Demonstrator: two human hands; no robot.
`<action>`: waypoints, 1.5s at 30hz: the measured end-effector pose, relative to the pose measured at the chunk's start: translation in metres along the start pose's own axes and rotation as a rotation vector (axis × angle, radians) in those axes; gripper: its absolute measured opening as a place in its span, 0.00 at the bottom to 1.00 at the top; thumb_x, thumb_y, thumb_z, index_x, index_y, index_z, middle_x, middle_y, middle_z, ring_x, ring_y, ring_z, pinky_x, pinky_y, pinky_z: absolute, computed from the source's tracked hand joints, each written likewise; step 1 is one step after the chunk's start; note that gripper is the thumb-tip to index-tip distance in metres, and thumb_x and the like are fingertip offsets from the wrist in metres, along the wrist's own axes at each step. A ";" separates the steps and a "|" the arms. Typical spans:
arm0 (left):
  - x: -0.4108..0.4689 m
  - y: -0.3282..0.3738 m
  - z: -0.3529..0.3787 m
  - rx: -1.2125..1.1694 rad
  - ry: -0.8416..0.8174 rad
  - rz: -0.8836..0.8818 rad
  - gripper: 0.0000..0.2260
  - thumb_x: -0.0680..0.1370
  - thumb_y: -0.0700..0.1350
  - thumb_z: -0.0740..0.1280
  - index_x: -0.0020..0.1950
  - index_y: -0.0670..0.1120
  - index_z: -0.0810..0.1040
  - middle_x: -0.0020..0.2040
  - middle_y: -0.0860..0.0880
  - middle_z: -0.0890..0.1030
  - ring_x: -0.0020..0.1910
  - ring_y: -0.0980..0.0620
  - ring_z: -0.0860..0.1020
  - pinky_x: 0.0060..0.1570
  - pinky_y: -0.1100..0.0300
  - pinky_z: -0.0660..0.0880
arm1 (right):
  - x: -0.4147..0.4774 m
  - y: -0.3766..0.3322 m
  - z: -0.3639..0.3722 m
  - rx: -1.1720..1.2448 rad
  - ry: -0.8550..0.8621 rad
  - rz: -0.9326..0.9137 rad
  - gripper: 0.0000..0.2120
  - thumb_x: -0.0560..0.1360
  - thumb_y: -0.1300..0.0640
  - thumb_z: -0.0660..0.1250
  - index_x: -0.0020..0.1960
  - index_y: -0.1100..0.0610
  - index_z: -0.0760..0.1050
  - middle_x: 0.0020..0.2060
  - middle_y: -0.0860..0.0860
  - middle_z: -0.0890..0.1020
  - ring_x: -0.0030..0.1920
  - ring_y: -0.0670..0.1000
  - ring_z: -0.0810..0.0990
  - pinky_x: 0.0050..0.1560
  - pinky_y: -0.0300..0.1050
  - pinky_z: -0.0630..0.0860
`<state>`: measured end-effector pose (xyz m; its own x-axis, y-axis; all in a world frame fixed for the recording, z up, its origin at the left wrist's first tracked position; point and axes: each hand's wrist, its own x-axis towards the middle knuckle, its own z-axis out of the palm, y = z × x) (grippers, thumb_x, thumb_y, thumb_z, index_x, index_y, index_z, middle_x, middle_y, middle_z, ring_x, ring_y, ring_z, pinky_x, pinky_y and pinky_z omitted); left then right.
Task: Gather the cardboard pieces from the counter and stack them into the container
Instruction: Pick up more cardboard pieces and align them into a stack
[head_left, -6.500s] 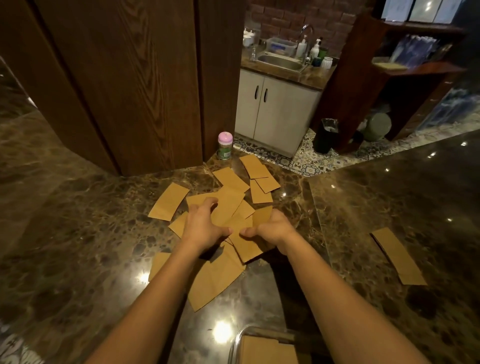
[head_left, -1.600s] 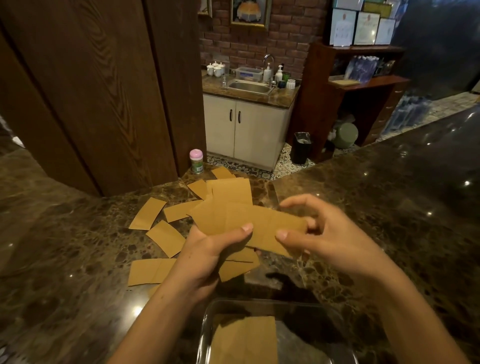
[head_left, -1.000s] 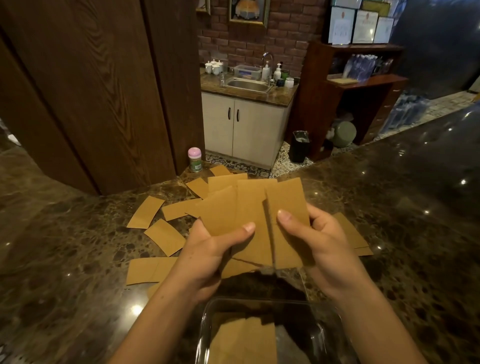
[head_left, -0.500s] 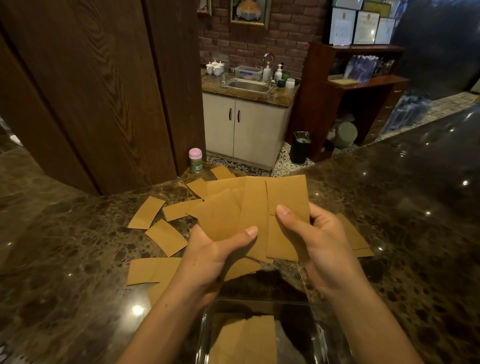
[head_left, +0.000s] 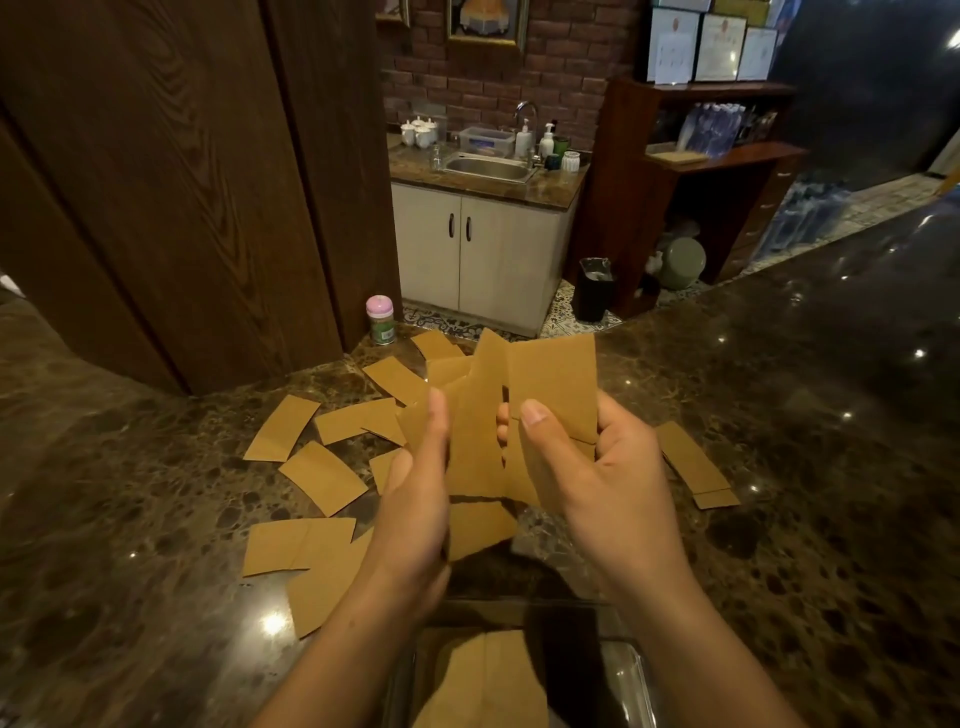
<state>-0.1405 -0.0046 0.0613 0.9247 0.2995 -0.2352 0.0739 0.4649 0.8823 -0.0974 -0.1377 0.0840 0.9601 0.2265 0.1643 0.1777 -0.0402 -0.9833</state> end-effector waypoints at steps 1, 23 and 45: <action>-0.002 0.003 0.000 -0.062 -0.059 -0.014 0.30 0.69 0.68 0.65 0.65 0.53 0.77 0.56 0.44 0.86 0.54 0.43 0.85 0.47 0.46 0.84 | 0.001 0.000 0.000 0.020 -0.003 0.024 0.09 0.82 0.52 0.68 0.60 0.50 0.82 0.50 0.48 0.89 0.51 0.47 0.88 0.51 0.53 0.86; 0.007 0.014 -0.016 -0.060 -0.082 0.161 0.17 0.67 0.33 0.75 0.53 0.43 0.80 0.43 0.43 0.86 0.41 0.45 0.86 0.35 0.53 0.84 | 0.015 0.001 -0.045 -0.097 -0.391 0.141 0.11 0.78 0.52 0.70 0.60 0.50 0.82 0.48 0.49 0.89 0.46 0.49 0.88 0.44 0.42 0.82; 0.006 0.009 -0.019 0.107 -0.260 0.034 0.18 0.77 0.41 0.71 0.67 0.43 0.76 0.59 0.41 0.85 0.58 0.43 0.84 0.48 0.54 0.82 | 0.013 0.011 -0.036 0.225 -0.069 0.145 0.12 0.81 0.60 0.68 0.64 0.54 0.80 0.54 0.53 0.89 0.54 0.53 0.88 0.53 0.51 0.86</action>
<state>-0.1416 0.0169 0.0603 0.9910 0.0833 -0.1049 0.0678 0.3638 0.9290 -0.0751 -0.1702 0.0780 0.9535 0.3005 0.0228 -0.0199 0.1382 -0.9902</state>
